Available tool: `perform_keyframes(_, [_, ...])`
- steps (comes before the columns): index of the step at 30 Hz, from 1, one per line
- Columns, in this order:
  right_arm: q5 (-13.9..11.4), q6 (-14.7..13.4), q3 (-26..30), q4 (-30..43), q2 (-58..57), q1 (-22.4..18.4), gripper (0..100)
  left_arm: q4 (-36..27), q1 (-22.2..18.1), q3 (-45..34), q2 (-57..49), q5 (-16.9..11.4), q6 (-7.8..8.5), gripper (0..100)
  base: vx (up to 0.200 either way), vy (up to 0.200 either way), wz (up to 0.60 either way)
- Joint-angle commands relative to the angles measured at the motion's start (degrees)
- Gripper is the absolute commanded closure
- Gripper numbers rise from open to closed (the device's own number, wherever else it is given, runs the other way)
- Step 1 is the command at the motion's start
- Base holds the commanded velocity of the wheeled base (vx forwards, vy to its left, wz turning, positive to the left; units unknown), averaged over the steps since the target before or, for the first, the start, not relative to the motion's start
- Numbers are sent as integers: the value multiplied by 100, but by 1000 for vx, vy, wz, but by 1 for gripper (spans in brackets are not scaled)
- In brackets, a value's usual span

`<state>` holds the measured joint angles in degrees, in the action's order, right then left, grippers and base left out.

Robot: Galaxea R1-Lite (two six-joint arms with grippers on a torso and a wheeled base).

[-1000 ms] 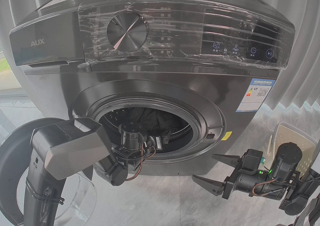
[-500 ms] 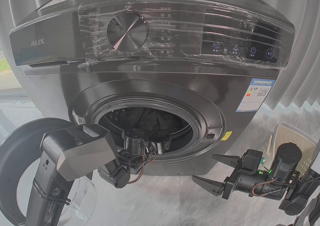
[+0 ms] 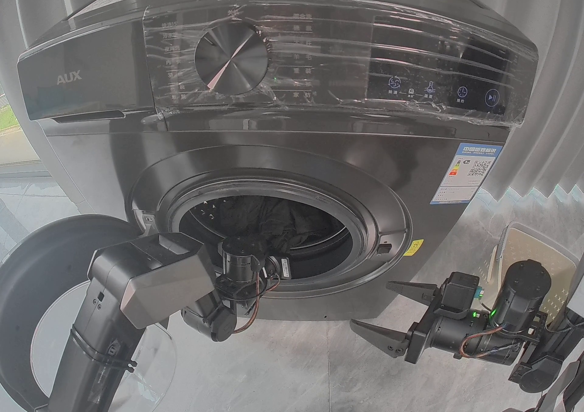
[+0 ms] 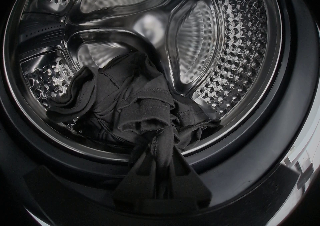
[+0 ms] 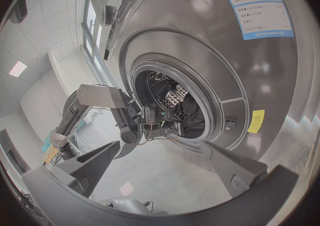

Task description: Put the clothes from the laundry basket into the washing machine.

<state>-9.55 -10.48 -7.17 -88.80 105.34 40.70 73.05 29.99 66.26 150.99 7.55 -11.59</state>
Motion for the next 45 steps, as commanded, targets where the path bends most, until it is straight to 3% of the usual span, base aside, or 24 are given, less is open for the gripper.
perform_keyframes(1, [-3,2,-4,-6,-22,34,0,-36,-19,54,27,1,-1,100,0,0,0])
perform_keyframes(9, [-3,2,-48,-6,-22,69,0,-80,-265,977,-501,212,-18,100,0,0,0])
perform_keyframes(19, [-3,-15,-48,-6,-31,113,0,-115,-380,1917,-123,309,-27,100,0,0,0])
perform_keyframes(29, [-3,2,-65,-6,-31,122,0,-238,-397,2067,9,309,-62,100,0,0,0])
perform_keyframes(30, [-3,2,-74,-6,-40,113,0,-247,-406,2067,9,309,-71,0,0,0,0])
perform_keyframes(41, [-3,2,-83,-6,-40,122,0,-203,-380,1953,44,318,-71,0,0,0,0])
perform_keyframes(45, [-3,2,-92,-6,-57,113,0,-177,-309,1329,-88,318,-71,0,0,0,0])
